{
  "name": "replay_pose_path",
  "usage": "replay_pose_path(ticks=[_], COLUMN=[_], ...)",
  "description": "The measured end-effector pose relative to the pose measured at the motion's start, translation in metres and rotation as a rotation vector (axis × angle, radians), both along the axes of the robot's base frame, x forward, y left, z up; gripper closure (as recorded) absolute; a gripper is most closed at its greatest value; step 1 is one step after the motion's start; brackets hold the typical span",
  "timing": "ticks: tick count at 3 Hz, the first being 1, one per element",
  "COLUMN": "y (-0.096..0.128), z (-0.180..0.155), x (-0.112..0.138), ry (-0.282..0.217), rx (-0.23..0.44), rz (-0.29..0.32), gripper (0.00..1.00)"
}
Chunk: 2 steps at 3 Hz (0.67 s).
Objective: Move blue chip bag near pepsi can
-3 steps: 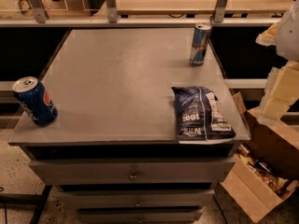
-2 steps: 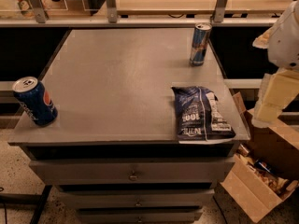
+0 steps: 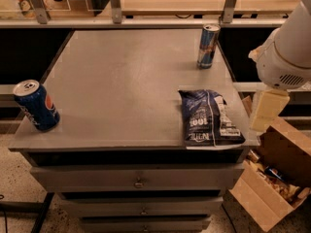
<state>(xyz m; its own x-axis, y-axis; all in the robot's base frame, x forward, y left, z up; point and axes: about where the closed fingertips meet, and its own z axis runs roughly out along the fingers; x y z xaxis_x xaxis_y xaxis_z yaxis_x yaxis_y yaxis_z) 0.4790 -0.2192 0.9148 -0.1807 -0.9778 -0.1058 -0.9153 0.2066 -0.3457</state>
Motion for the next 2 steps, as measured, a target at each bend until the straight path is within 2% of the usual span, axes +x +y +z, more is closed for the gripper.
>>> replay_pose_path(ticks=[2], y=[0.015], z=[-0.037], x=[0.008], ry=[0.038], rx=[0.092], rz=[0.076], gripper=[0.00])
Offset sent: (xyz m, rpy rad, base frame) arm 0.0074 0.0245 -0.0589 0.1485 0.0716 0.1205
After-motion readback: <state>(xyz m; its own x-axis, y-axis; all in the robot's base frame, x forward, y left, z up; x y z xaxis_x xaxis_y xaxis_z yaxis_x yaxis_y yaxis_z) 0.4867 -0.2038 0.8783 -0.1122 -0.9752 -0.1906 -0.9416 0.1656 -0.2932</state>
